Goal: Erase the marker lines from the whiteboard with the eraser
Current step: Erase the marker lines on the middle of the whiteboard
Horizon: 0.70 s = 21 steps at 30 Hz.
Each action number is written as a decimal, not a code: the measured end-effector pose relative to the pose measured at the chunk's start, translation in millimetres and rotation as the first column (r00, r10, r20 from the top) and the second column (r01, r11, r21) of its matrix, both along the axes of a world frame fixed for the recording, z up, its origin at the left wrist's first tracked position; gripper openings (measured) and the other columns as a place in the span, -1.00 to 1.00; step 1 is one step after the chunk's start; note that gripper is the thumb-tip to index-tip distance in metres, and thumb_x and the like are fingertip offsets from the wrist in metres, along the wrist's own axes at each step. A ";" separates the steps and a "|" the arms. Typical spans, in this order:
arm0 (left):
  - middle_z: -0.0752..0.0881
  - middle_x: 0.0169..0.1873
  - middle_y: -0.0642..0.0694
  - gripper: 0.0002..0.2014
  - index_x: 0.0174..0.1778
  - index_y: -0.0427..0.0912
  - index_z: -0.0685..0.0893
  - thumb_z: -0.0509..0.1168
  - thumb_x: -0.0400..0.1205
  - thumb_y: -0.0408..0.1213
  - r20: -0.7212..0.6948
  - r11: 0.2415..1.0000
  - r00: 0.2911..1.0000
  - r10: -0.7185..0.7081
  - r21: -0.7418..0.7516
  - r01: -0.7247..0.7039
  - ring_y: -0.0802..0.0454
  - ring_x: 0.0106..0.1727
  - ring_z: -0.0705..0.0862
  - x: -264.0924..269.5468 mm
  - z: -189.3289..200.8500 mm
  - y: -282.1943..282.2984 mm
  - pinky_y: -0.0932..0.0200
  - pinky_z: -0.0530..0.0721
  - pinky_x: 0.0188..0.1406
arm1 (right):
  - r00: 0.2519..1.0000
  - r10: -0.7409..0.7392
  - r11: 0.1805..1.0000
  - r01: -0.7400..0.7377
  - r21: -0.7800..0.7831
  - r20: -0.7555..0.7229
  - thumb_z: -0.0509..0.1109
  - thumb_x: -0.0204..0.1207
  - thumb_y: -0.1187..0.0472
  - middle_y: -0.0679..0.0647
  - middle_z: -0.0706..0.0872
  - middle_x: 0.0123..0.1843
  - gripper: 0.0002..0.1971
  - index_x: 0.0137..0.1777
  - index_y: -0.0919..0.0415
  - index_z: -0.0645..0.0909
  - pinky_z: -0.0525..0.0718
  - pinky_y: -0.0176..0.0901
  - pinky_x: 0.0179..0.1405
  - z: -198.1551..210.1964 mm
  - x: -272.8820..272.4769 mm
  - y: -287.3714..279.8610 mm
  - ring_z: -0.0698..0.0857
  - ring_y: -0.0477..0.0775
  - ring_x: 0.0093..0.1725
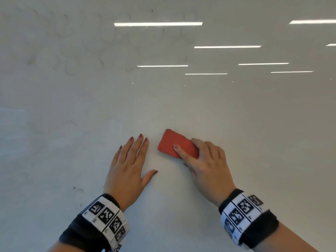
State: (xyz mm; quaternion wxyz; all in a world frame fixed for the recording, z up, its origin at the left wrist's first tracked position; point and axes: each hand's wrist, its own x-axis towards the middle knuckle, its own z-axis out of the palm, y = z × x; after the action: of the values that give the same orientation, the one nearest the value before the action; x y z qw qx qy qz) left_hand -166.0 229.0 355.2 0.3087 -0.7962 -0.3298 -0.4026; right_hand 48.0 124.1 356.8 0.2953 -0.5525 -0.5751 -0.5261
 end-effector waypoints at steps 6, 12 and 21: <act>0.14 0.63 -0.09 -0.22 0.65 -0.17 0.14 0.00 0.61 0.26 -0.012 1.000 1.000 0.008 -0.027 -0.009 -0.08 0.62 0.15 -0.1 -1.6 1.9 -0.05 0.14 0.53 | 0.963 0.007 0.981 0.046 0.190 -0.269 0.38 0.55 0.14 0.31 0.50 0.29 -0.45 0.54 -0.11 0.41 0.42 0.25 0.15 47.4 32.9 -16.9 0.43 0.32 0.19; 0.13 0.63 -0.07 -0.24 0.65 -0.17 0.14 -0.01 0.61 0.24 -0.002 0.999 1.000 -0.014 -0.034 0.014 -0.07 0.63 0.14 0.9 -2.6 2.2 -0.05 0.11 0.55 | 0.940 0.012 0.971 0.070 0.228 -0.342 0.34 0.58 0.11 0.30 0.46 0.29 -0.44 0.57 -0.12 0.33 0.41 0.23 0.17 99.5 7.5 -1.4 0.41 0.33 0.20; 0.22 0.61 -0.09 -0.26 0.63 -0.18 0.21 0.03 0.60 0.21 0.016 0.997 0.997 -0.069 -0.027 0.070 -0.07 0.61 0.18 0.7 -5.0 3.5 -0.06 0.11 0.55 | 0.997 0.000 1.000 -0.002 0.021 0.073 0.43 0.51 0.14 0.24 0.55 0.29 -0.41 0.54 -0.12 0.40 0.49 0.17 0.09 41.1 -22.5 14.7 0.51 0.29 0.14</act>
State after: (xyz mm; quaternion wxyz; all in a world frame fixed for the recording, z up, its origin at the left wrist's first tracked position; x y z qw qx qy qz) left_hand -165.3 232.6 350.2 0.2809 -0.8083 -0.3098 -0.4146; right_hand 25.5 138.9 397.9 0.2801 -0.5295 -0.5801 -0.5520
